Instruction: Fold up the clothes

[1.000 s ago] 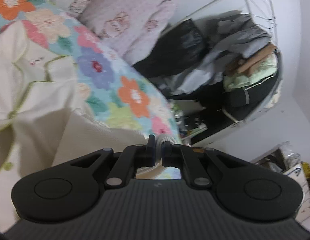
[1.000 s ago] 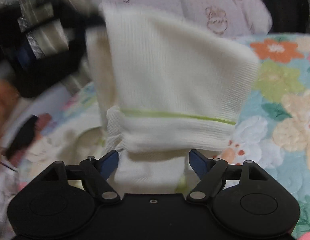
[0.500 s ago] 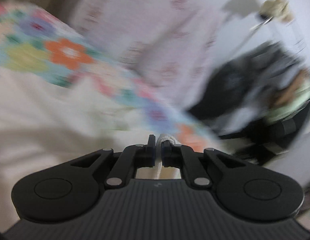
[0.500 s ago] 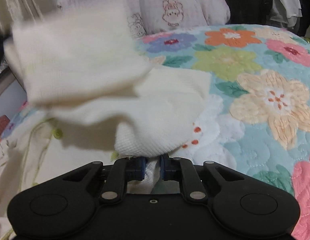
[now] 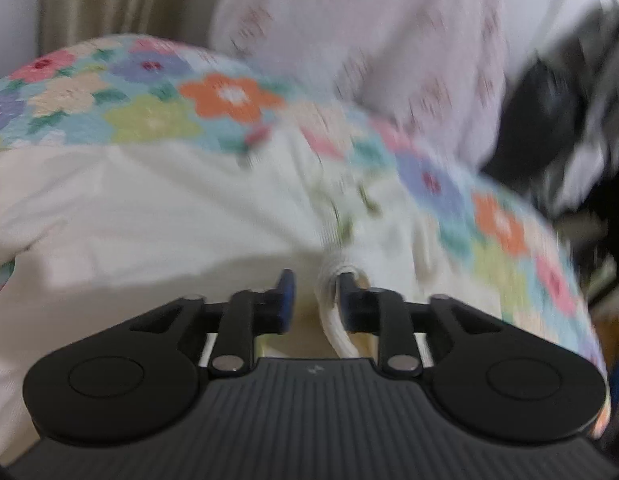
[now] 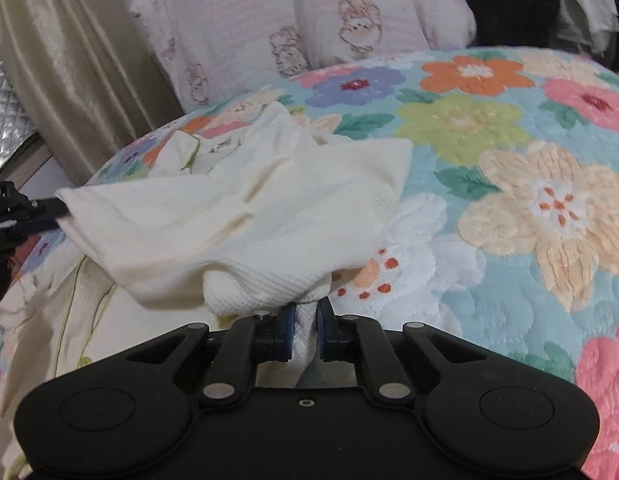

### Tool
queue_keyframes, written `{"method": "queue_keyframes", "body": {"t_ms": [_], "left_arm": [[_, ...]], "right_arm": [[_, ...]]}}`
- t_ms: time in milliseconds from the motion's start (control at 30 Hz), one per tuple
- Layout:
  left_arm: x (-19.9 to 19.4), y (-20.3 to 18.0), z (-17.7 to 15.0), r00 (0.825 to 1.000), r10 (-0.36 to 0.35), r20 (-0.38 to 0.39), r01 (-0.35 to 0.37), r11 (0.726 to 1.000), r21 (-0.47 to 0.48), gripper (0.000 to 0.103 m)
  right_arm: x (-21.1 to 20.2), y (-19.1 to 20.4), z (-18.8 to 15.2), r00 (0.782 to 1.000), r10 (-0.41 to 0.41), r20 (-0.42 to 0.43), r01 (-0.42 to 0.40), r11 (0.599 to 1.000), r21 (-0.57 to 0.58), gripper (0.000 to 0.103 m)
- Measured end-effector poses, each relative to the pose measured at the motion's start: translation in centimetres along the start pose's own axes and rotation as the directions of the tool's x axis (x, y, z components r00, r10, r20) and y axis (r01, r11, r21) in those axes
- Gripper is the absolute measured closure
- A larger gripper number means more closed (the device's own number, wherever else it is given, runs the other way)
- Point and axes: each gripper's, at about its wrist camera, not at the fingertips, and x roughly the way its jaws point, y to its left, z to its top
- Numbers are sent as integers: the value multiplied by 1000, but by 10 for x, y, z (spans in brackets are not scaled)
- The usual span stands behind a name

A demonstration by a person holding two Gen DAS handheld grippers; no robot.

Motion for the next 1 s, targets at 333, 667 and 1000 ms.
{"method": "queue_keyframes", "body": {"t_ms": [333,667,1000], "left_arm": [[-43,-65,-23,996,-5,85,-27,930,367,57],[28,-67,-7,980,-181,-88,197,955,224,42],[56,-41,6,995,-89,-36,93,985,142,103]], "right_arm": [[2,-2,4,1000,3,-27,-3,1000,-8,90],[4,-21,5,996,92,-23,-89,992,84,90],[6,-20,3,995,92,-24,-91,995,41,90]]}}
